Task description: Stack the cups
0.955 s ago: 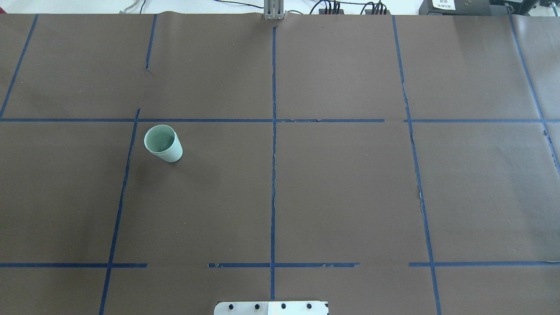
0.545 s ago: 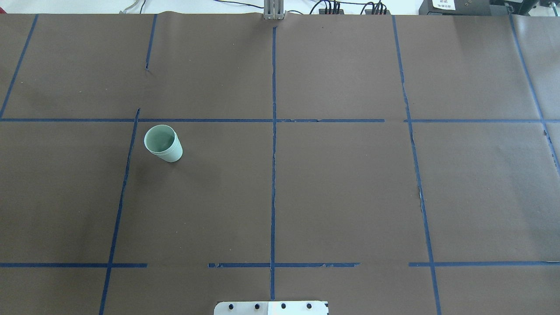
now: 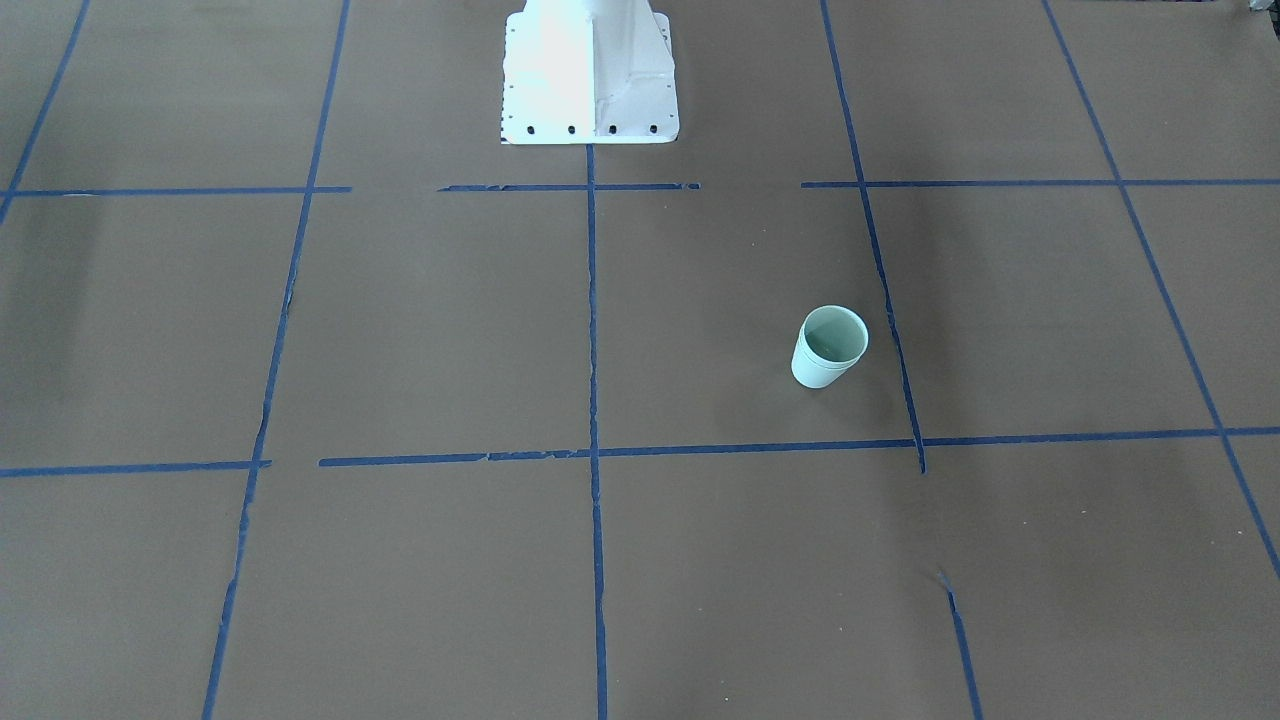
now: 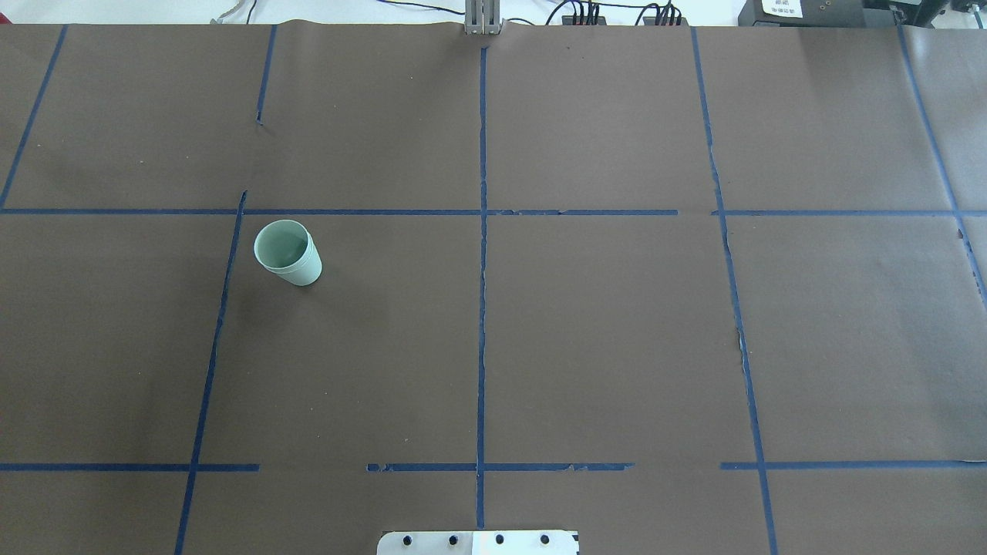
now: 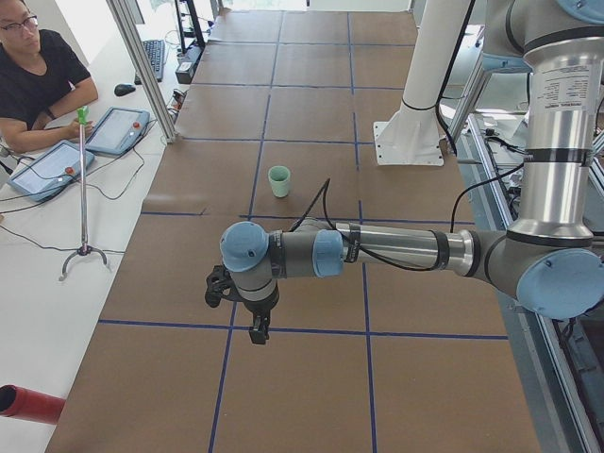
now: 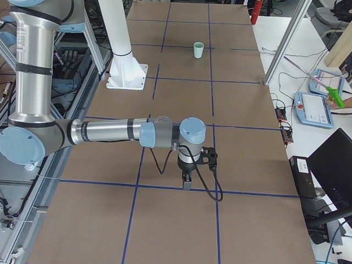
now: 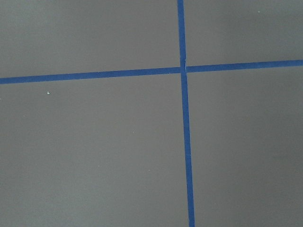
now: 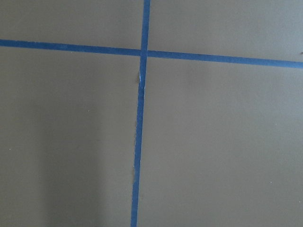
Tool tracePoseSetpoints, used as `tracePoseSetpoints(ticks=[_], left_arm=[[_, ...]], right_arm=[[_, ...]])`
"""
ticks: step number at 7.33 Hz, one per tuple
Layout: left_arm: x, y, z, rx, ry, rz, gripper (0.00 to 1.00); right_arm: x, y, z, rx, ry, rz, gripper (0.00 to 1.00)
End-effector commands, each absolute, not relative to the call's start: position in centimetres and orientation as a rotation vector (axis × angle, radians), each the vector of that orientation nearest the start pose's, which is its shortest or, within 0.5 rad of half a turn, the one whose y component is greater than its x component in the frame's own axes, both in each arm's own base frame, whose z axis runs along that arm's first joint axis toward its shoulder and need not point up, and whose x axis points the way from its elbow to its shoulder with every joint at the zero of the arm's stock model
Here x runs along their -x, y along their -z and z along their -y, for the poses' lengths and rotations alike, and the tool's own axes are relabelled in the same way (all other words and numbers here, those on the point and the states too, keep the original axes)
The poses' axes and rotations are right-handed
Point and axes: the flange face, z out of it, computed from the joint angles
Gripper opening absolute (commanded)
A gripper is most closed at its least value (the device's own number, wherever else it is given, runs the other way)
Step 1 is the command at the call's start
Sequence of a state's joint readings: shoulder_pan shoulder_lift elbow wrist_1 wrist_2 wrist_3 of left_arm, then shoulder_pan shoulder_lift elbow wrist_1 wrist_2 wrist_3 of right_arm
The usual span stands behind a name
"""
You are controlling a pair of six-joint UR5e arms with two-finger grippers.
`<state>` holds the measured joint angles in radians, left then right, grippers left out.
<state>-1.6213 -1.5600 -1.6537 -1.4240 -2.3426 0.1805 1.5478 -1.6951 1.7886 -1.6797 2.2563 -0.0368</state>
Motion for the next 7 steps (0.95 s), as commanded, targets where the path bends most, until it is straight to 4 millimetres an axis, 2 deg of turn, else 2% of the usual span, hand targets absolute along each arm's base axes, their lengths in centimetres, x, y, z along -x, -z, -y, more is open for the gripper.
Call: tracePoseSetpoints(ticks=[1,5,7], left_arm=[[9.10,-63.97,47.26,-0.022,-0.098,-0.783,1.00],[9.16,-63.91,47.22,-0.026,-0.097,-0.784,1.00],[9.17,-63.25,47.93,-0.033,-0.096,-0.776,1.00]], right_arm=[[-6.03,-62.63,43.78,0.010,0.052,0.684,1.00],[-6.02,-62.69,43.78,0.011,0.052,0.686,1.00],[-6.02,-62.62,43.78,0.010,0.052,0.686,1.00]])
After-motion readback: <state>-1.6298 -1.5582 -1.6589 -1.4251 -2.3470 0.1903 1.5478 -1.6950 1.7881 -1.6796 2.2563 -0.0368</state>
